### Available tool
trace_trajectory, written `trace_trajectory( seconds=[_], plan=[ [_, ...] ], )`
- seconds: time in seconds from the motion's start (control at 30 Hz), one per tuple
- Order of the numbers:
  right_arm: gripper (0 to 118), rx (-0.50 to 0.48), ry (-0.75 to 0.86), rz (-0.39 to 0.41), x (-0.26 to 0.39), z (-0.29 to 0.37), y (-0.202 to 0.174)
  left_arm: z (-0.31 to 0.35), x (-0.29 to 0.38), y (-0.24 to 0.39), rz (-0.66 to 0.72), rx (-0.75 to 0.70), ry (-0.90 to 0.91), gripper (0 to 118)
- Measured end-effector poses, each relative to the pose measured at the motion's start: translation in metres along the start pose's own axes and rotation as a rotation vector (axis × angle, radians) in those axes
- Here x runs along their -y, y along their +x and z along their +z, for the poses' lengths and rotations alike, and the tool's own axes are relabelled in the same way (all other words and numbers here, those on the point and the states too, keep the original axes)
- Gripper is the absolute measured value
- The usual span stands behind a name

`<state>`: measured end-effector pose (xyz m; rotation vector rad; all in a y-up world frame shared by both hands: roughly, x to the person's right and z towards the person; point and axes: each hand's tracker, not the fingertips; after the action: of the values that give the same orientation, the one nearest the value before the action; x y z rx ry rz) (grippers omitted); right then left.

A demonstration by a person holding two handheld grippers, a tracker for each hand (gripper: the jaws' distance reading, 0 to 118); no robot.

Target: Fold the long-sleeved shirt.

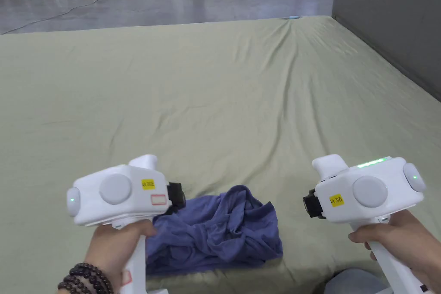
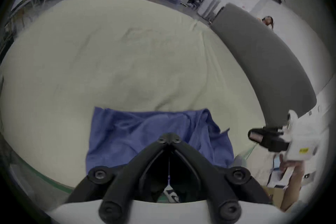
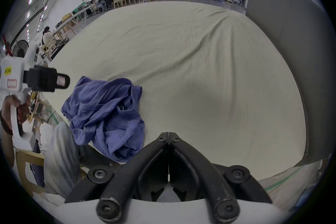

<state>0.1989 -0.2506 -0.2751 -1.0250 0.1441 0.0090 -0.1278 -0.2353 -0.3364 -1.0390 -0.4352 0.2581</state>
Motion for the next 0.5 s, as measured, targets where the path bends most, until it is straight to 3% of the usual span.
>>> trace_trajectory(
  seconds=[0.17,0.43,0.5],
  plan=[
    [0,-0.006,-0.005,0.002,0.002,0.001,0.0,-0.057,0.024,0.036,-0.106,-0.07,-0.133,0],
    [0,-0.003,-0.012,-0.009,0.006,-0.001,0.004,-0.109,0.042,0.097,-0.123,0.011,-0.147,0],
    [0,-0.004,-0.015,-0.007,0.006,-0.001,0.004,-0.117,0.043,0.108,-0.092,0.109,-0.199,0]
  ],
)
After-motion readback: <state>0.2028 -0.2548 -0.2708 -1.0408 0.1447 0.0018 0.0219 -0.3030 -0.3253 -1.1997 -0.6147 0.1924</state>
